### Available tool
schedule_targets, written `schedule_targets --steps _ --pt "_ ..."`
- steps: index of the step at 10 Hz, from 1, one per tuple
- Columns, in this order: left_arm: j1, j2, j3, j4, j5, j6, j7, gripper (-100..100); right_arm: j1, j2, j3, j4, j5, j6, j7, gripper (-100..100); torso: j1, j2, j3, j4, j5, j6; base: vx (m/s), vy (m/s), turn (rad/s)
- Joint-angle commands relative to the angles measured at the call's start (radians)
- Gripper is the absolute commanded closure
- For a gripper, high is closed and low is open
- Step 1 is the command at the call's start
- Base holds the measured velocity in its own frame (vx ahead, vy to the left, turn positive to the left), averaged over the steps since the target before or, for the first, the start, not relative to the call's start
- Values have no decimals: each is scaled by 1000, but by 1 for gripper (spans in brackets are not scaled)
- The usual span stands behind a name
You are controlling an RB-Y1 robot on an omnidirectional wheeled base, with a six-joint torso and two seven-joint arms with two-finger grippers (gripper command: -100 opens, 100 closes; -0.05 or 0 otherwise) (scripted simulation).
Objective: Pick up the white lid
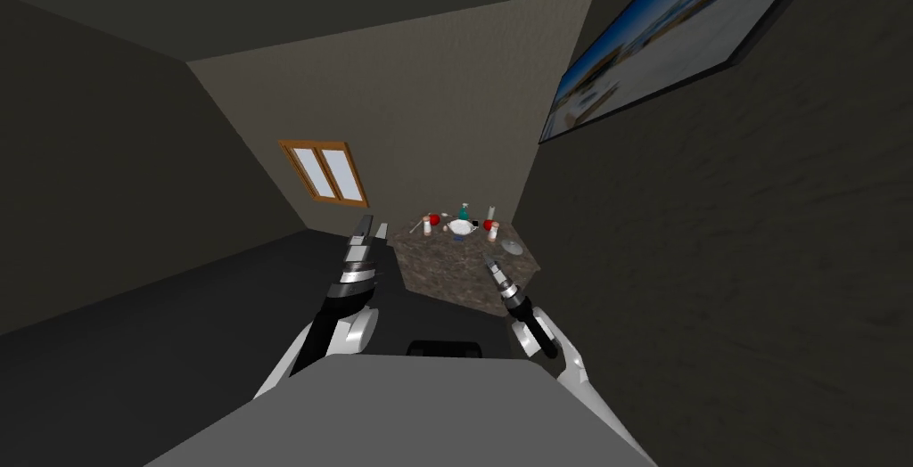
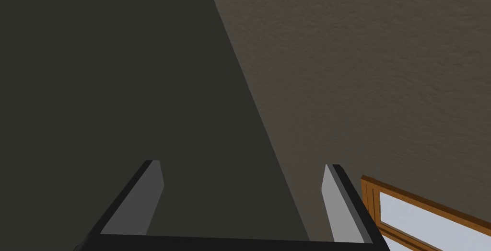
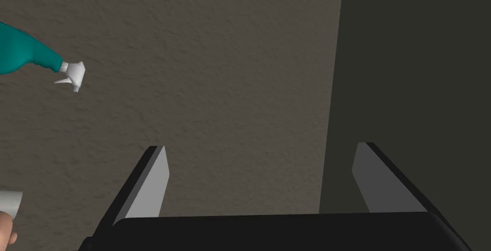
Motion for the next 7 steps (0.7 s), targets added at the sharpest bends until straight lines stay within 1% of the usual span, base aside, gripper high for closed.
schedule_targets --steps 1,2,3,4,5,6,7 --pt "0 0 0 0 0 0 0 0 -6 -37 15 10 13 -2 8 -100 0 0 0 0 0 0 -55 54 51" --pt "0 0 0 0 0 0 0 0 -34 -72 52 63 43 -30 28 -100 -1 -1 0 0 0 0 -49 66 103" --pt "0 0 0 0 0 0 0 0 -34 -88 52 66 43 -30 28 -100 0 -1 -1 0 0 0 -44 54 46" --pt "0 0 0 0 0 0 0 0 -64 -125 90 112 74 -57 47 -100 -1 -1 -1 0 0 1 -49 59 91" --pt "0 0 0 0 0 0 0 0 -64 -138 90 123 74 -57 47 -100 -1 -1 -1 0 0 0 -34 50 55" --pt "0 0 0 0 0 0 0 0 -94 -177 130 146 105 -84 66 -100 -1 -2 -1 0 0 0 -32 60 102" --pt "0 0 0 0 0 0 0 0 -94 -188 130 180 105 -84 66 -100 -1 -2 -1 0 0 0 -25 49 64"
